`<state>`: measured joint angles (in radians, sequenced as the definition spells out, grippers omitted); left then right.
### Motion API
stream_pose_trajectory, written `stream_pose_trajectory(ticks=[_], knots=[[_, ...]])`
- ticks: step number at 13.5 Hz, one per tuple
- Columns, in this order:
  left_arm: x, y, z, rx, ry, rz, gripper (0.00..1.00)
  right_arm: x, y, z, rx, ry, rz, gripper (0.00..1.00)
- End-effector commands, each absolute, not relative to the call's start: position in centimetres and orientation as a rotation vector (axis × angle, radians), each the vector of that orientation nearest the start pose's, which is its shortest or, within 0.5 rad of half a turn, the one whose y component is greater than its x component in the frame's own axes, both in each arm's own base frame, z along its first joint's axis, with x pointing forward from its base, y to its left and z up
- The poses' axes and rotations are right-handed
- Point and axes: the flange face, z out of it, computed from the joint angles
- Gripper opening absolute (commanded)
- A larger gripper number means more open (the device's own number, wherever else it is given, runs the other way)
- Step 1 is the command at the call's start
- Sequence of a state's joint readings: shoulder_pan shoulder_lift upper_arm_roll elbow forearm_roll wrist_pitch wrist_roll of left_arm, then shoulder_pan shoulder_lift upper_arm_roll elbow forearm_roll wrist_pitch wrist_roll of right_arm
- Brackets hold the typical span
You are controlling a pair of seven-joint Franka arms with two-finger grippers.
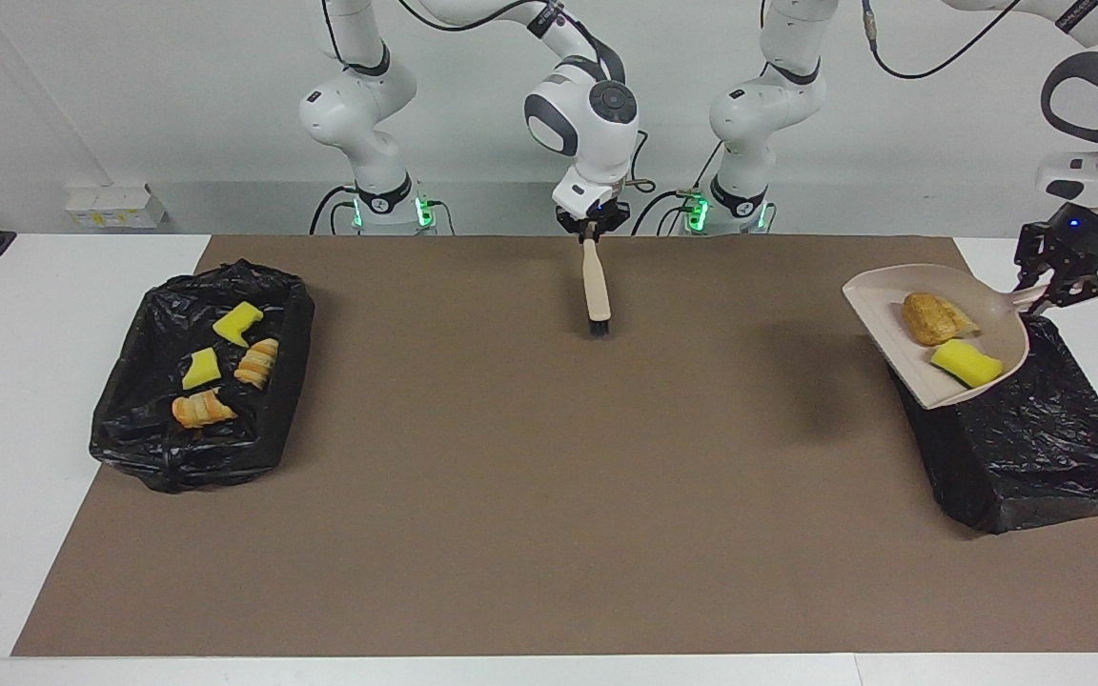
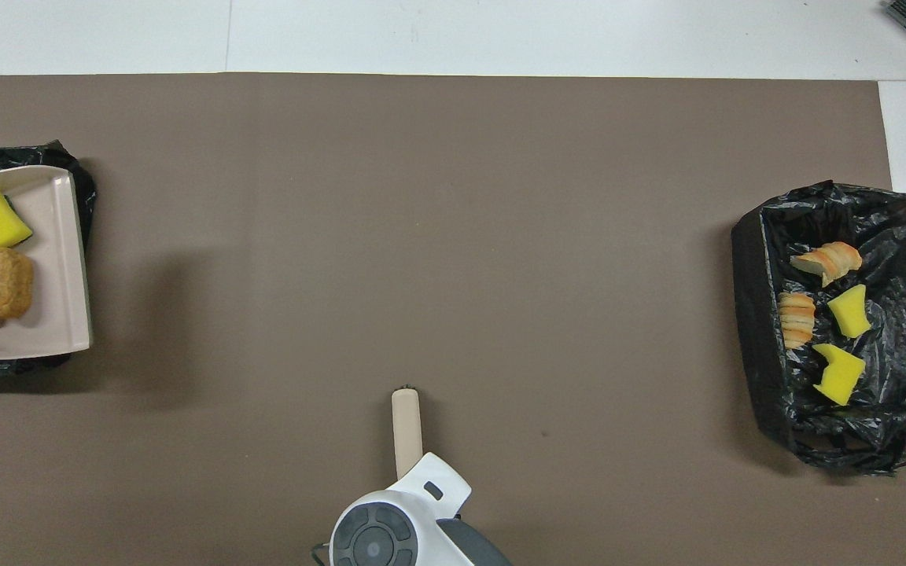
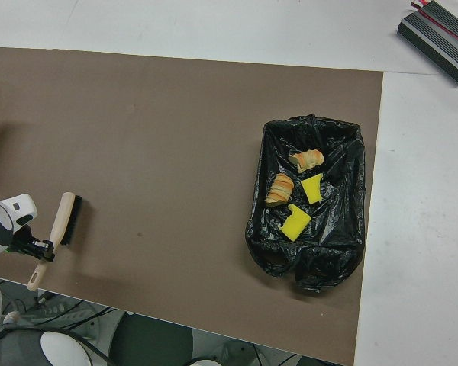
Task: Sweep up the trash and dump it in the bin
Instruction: 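Carry the loaded dustpan with the left gripper to the farther bin, then tip the dustpan over the bin with the left gripper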
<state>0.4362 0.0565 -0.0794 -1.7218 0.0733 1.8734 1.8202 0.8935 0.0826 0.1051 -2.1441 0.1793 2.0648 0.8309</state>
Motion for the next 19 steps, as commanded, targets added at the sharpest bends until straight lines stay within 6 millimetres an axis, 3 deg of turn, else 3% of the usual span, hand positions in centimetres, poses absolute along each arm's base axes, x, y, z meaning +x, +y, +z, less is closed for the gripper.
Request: stream_pose_trajectory(ticks=[1, 2, 6, 10, 12, 16, 17, 18, 19], knots=[[57.9, 26.0, 55.2, -2.157, 2.051, 0.107, 0.00, 28.2, 45.7, 35.4, -3.142, -0.083, 0.361, 0.00], [58.1, 28.8, 55.3, -2.148, 2.025, 0.131, 0.00, 27.8, 45.8, 35.1, -3.149, -0.092, 0.371, 0.00], [59.7, 32.3, 54.3, -1.985, 2.007, 0.274, 0.00, 27.4, 46.1, 34.9, -3.147, -0.017, 0.354, 0.00], [61.0, 32.3, 52.9, -1.841, 1.952, 0.448, 0.00, 26.4, 46.5, 34.3, -3.146, -0.031, 0.339, 0.00], [62.3, 29.8, 52.0, -1.789, 1.896, 0.530, 0.00, 26.5, 46.4, 34.2, -3.145, -0.030, 0.342, 0.00], [62.4, 29.3, 52.0, -1.746, 1.805, 0.635, 0.00, 26.5, 46.3, 34.0, -3.151, -0.029, 0.355, 0.01], [62.6, 29.1, 52.3, -1.722, 1.771, 0.666, 0.00, 26.8, 46.2, 34.2, -3.156, -0.026, 0.362, 0.54], [62.9, 28.5, 52.6, -1.674, 1.767, 0.697, 0.00, 26.9, 46.2, 34.3, -3.170, -0.043, 0.358, 1.00], [63.0, 28.5, 52.8, -1.647, 1.761, 0.726, 0.00, 27.1, 46.3, 34.6, -3.170, -0.041, 0.360, 1.00]])
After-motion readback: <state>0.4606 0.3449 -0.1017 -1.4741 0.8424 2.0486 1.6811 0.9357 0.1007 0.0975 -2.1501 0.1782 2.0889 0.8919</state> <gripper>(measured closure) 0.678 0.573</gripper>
